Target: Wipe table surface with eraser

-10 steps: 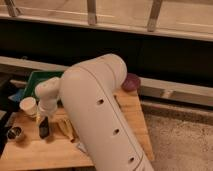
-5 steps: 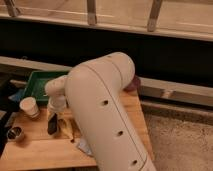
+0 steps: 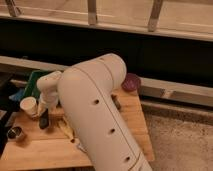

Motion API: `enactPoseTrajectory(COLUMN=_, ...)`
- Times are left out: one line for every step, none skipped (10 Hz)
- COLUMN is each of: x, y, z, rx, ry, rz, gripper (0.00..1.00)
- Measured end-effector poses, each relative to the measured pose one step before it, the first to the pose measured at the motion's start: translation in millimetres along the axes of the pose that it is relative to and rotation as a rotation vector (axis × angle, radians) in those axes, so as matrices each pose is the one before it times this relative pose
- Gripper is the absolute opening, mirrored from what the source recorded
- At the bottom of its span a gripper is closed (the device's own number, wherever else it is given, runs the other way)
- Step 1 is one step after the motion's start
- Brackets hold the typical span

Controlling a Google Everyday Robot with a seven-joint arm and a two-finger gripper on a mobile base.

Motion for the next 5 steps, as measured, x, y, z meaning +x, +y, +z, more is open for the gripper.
enactPoseTrajectory(x=6.60, y=8.91, z=2.50, rx=-0.00858, ry=0.00734, rz=-0.01765, gripper=0.00)
enactPoseTrajectory(x=10.01, y=9.98, z=4.41, rx=-0.00628, ry=0.01550, rz=-0.01564, gripper=0.00)
enactPoseTrajectory(x=12.75, y=4.35, z=3.51, rx=-0.00497, ry=0.01562, rz=-0.00008, gripper=0.00)
enactPoseTrajectory(x=10.86, y=-6.24, z=0.97, rx=0.00429, ry=0.01134, rz=0.02065, gripper=0.00)
enactPoseTrajectory(x=7.10, y=-7.74, z=-1.53, rx=0.00611, ry=0.00385, rz=0.01716, gripper=0.00)
